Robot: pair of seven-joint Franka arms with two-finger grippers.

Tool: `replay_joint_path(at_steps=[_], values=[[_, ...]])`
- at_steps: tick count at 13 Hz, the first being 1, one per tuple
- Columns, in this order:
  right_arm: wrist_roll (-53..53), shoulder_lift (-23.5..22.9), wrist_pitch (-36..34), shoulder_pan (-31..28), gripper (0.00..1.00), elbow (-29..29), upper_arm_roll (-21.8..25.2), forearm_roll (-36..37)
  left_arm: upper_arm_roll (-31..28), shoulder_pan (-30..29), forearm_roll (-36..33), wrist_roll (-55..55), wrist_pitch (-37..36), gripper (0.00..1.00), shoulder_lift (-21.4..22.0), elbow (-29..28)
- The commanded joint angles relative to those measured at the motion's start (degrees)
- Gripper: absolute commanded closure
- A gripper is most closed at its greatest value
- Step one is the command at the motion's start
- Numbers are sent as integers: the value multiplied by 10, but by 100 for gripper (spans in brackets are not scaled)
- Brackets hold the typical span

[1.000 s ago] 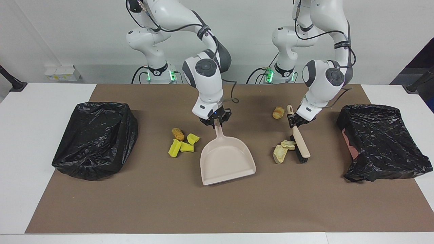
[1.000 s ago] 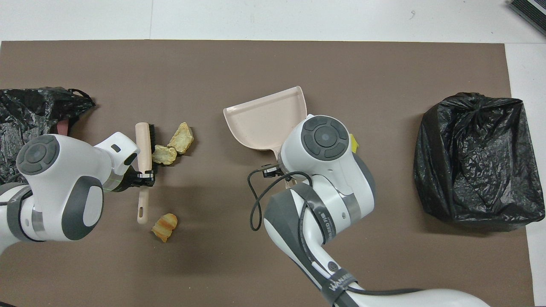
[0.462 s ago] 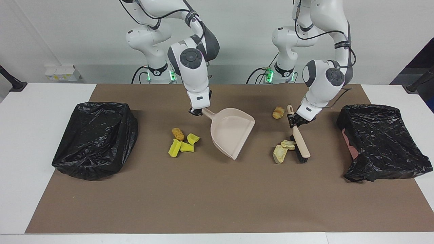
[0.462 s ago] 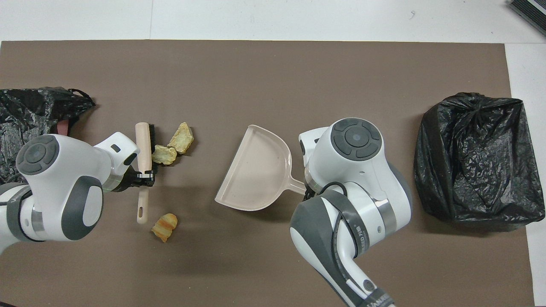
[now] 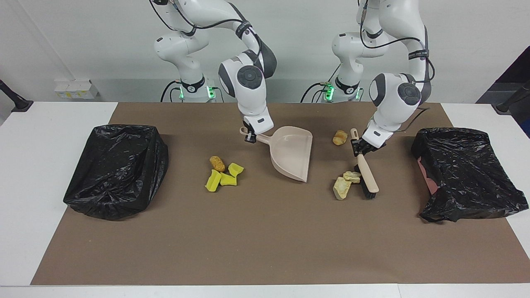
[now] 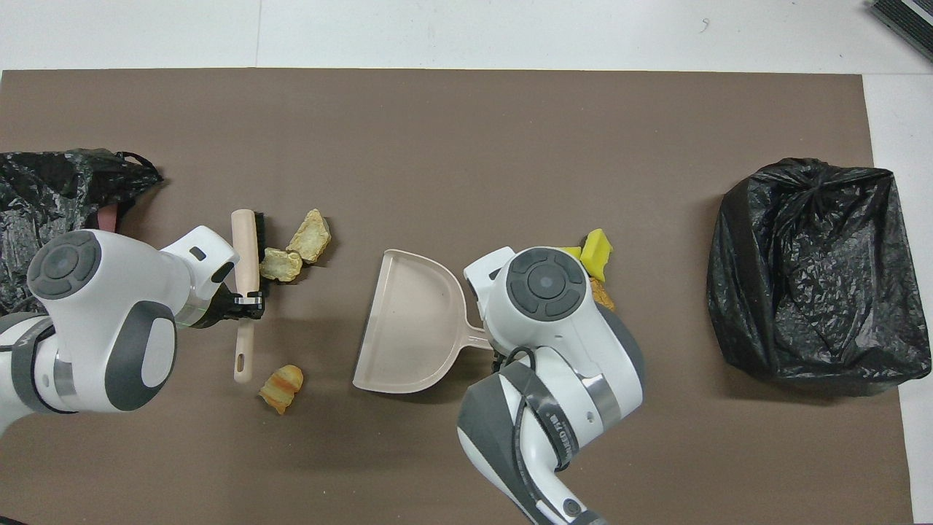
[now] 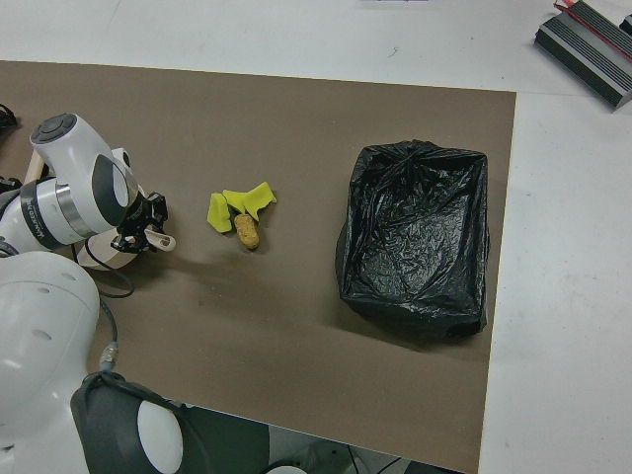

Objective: Sweep and dump trash in bin
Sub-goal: 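Place the dustpan beside the bread chunks with the right gripper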

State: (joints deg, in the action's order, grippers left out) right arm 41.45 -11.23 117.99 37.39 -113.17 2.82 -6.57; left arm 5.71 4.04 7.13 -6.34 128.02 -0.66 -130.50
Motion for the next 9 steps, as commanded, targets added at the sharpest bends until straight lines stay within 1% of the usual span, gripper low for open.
replay_joint_path(at_steps=[1,6,7,9], values=[[-72,2,33,17,100,-22,-1,14,-4,7,11,8,1,100,-2,6],[-103,3,36,25,100,-32,-1,17,-4,61,12,11,0,100,3,1],[-103,3,36,25,100,-32,-1,17,-4,79,12,20,-1,100,3,2],[-103,3,36,25,100,-33,-1,17,-2,116,13,73,-10,100,7,2]])
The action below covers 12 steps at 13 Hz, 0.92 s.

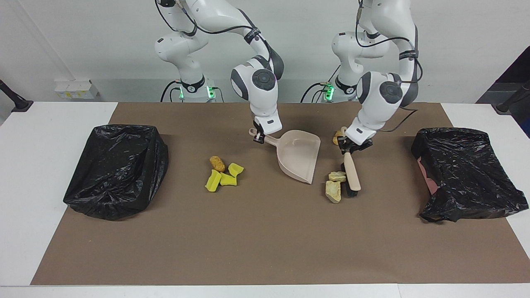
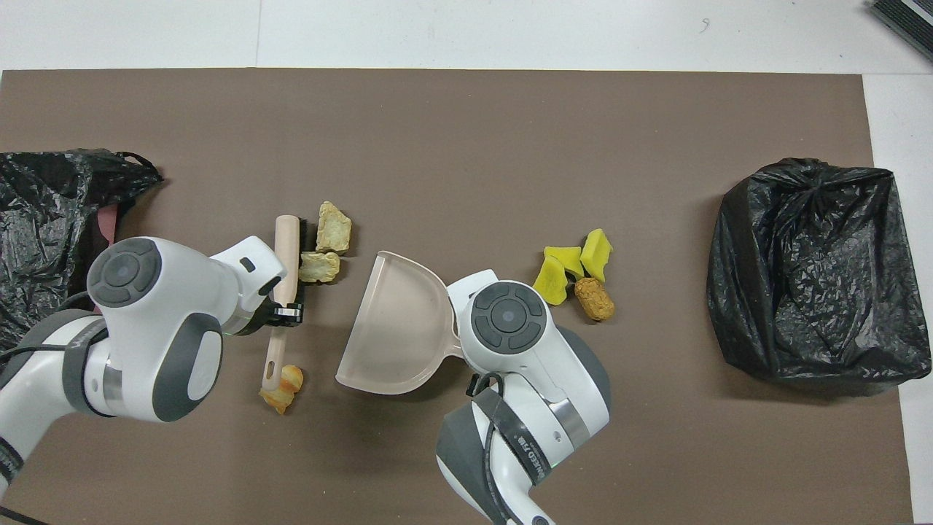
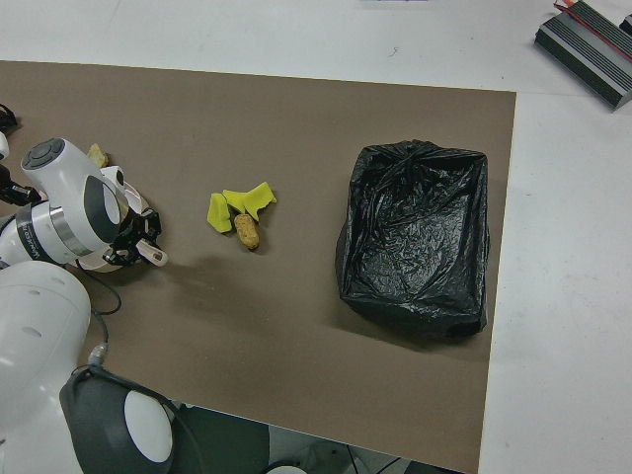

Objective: Sweep and dump trash in bin
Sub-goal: 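Sweep the bread chunks into the dustpan with the left gripper's brush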

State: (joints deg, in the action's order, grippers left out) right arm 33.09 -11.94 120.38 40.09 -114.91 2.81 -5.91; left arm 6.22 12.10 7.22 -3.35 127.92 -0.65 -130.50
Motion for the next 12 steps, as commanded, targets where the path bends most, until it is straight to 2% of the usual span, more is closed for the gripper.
replay_joint_path(at_steps=[1,6,10,12], values=[[-21,10,12,-2,100,-15,-1,10,-7,50,13,61,-26,100,9,2],[-32,11,11,-2,100,-15,-2,11,-2,122,18,109,-113,100,23,16],[-43,11,6,-2,100,-15,-1,11,-12,105,18,113,-194,100,31,86],[-80,12,3,5,100,-15,-2,11,-14,77,6,121,-147,100,14,99]])
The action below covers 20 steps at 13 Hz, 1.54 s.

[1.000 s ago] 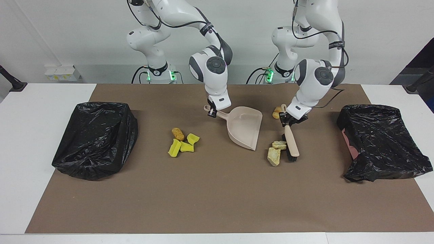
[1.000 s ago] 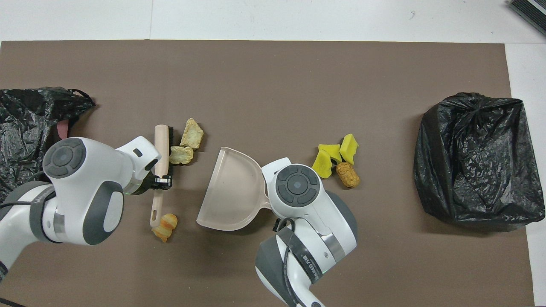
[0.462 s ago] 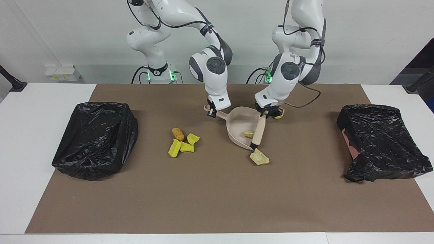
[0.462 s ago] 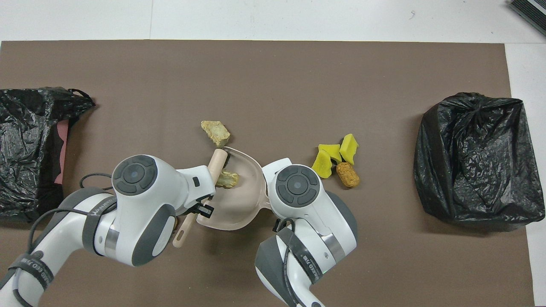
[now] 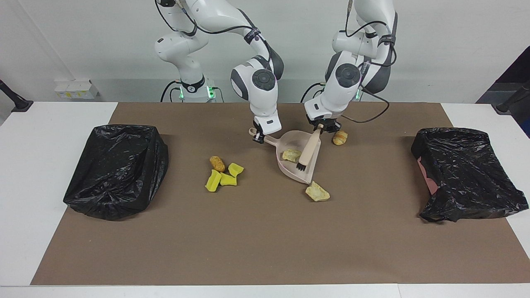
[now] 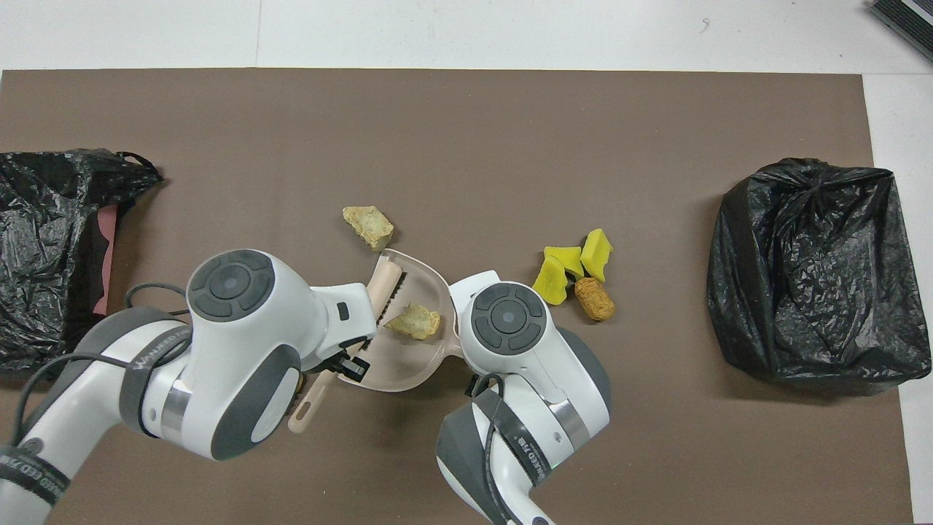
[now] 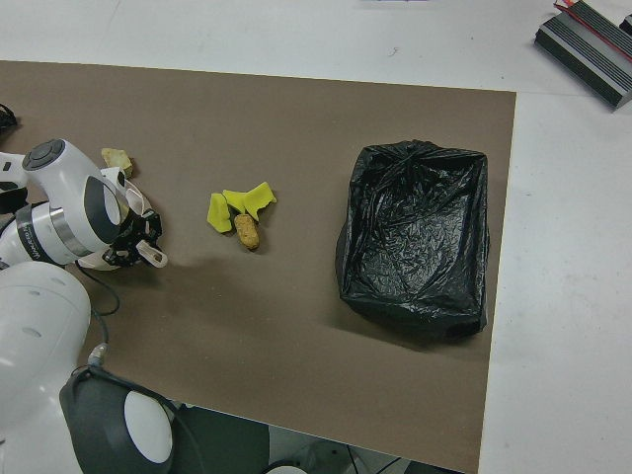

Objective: Sweep and dump trash in bin
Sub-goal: 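Sweep the bread chunks into the dustpan with the left gripper's brush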

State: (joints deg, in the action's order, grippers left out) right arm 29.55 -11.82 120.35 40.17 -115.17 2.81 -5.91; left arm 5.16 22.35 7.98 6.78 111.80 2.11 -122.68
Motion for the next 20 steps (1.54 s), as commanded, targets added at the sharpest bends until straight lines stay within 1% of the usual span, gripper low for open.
replay_joint_path(at_steps=[1,2,4,6,7,8,11,13,15,17,19,20], values=[[-55,12,3,8,100,-12,-1,11,-2,-50,-16,31,32,100,-21,22],[-55,12,3,8,100,-12,-1,11,-2,-61,-30,46,46,100,-38,31],[-56,12,4,8,100,-12,-1,11,-3,-92,-38,71,78,100,-98,74],[-92,13,4,9,100,-13,-1,12,-2,-117,-59,100,82,100,-147,118],[-108,14,5,10,100,-16,-2,12,-2,-119,-60,111,83,100,-161,126],[-112,16,10,10,100,-20,-1,12,-2,-115,-60,123,82,100,-161,121],[-114,17,10,10,100,-21,-2,12,-1,-107,-60,170,59,100,-135,81],[-114,17,11,10,100,-21,-2,12,1,-100,-59,211,26,100,-117,59],[-114,17,11,10,100,-21,-2,12,2,-73,-59,213,-22,100,-104,57],[-114,17,11,10,100,-21,-2,12,2,-42,-58,210,-81,100,-79,54],[-113,17,11,10,100,-21,-2,12,1,-4,-53,198,-89,100,-61,33],[-114,17,12,10,100,-21,-2,12,1,-1,-53,190,-92,100,-57,29]])
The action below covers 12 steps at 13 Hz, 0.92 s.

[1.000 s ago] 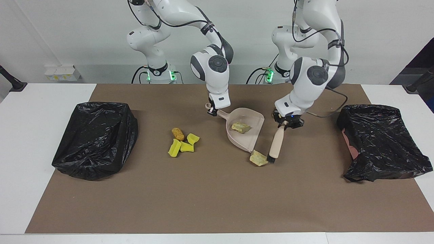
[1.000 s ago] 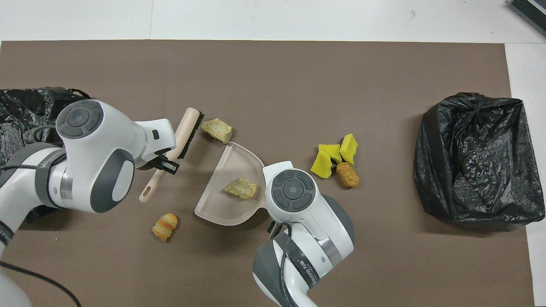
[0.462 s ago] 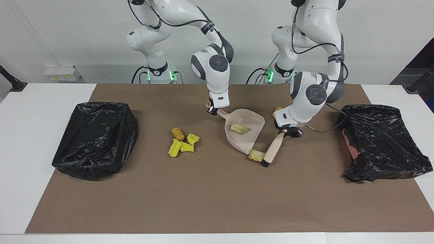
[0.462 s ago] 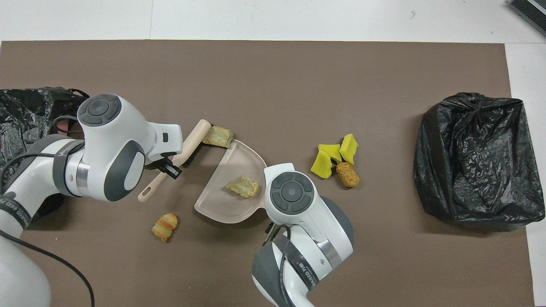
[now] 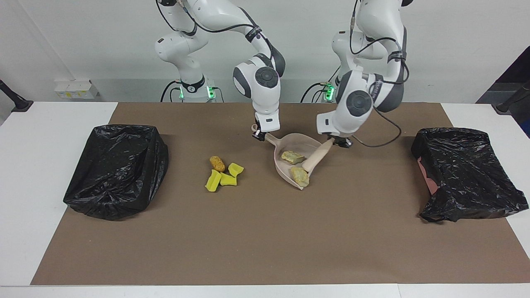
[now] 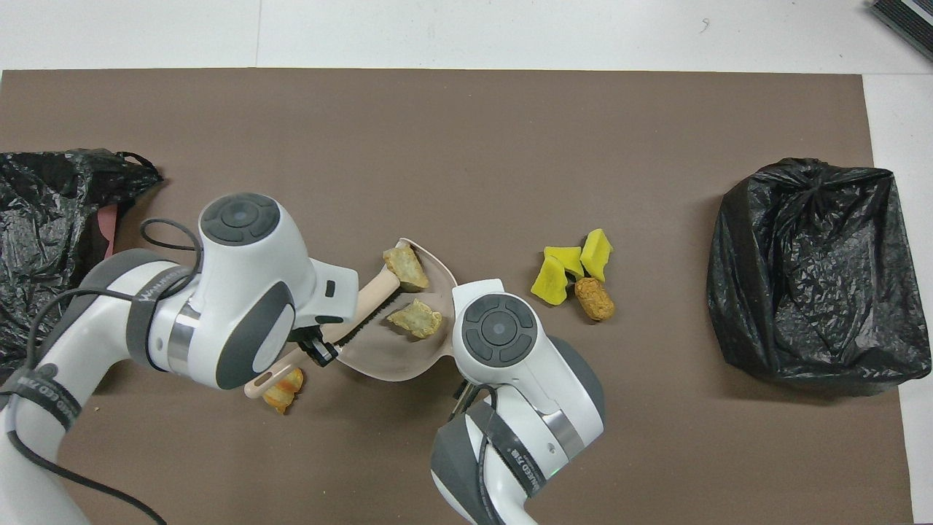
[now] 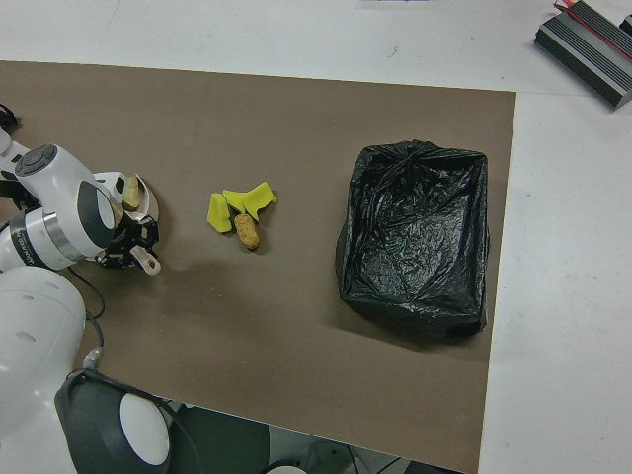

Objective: Sweep and dump trash in bin
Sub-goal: 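Sweep the bread chunks into the dustpan with the left gripper's brush, then sweep the remaining bread chunk into the dustpan with the left gripper's brush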

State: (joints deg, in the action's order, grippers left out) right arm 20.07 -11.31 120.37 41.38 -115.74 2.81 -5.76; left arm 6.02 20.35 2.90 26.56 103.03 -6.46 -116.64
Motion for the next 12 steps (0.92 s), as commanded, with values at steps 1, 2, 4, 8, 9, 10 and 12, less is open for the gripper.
replay_joint_path(at_steps=[1,2,4,8,9,10,12], values=[[-18,12,12,-2,100,-15,-2,10,-7,18,-3,-12,-6,100,32,-32],[-18,12,12,-2,100,-15,-2,10,-9,14,-2,-21,-8,100,51,-34],[-18,12,12,-2,100,-15,-2,10,-11,-10,-2,-29,-24,100,89,-41],[46,8,25,-7,100,-15,-2,10,-12,-67,-2,-122,-11,100,150,-112],[91,5,34,-11,100,-15,-2,10,-11,-89,-2,-158,-2,100,167,-140],[123,5,36,-11,100,-15,-1,10,-12,-101,-2,-193,3,100,183,-164],[171,2,35,-17,100,-14,-1,14,-11,-108,-2,-302,12,100,202,-193]])
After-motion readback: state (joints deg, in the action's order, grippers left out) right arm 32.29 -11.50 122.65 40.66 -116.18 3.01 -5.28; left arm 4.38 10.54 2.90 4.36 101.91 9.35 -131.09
